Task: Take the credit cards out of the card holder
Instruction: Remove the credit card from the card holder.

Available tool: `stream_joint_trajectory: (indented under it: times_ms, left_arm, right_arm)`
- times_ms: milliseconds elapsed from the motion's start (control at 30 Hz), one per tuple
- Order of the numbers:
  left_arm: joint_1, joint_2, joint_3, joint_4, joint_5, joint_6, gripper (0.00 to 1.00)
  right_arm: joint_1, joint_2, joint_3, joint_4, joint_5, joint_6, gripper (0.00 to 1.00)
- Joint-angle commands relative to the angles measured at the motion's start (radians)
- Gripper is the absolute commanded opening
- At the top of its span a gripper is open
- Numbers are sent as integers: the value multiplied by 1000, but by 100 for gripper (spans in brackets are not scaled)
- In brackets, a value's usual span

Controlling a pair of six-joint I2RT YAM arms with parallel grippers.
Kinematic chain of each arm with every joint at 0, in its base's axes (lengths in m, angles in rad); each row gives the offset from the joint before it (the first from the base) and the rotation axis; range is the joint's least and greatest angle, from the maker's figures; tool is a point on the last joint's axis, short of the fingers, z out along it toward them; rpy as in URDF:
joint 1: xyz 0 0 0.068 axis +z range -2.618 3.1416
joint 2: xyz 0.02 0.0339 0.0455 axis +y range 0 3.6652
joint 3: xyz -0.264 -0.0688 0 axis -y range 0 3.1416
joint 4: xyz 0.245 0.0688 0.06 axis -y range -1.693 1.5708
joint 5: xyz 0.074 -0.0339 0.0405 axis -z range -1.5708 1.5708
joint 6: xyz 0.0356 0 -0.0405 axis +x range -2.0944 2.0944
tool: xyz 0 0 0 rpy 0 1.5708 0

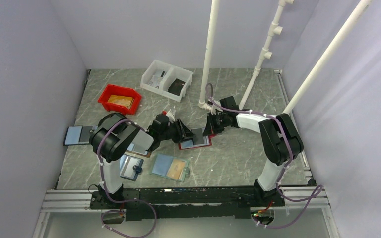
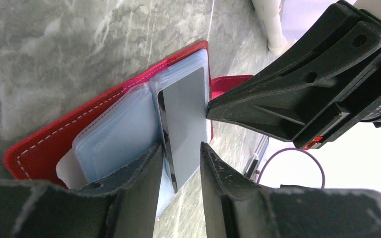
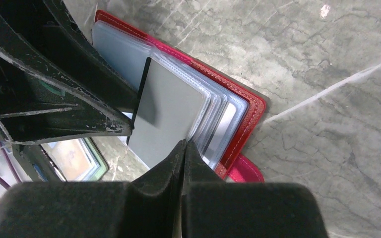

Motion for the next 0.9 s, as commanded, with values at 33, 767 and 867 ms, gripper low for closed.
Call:
stream_joint_trajectory:
  times_ms: [33, 767, 867]
  left_arm:
    - [-10, 18, -17, 52, 19, -12, 36]
    - [47, -70, -119, 196, 96, 18, 0]
    - [47, -108, -118, 149, 98, 59, 0]
  right_arm:
    - [45, 26, 21, -12, -69, 1, 0]
    - [53, 4, 46, -39, -51, -43, 23]
    - [53, -19, 40, -25, -67, -43, 26]
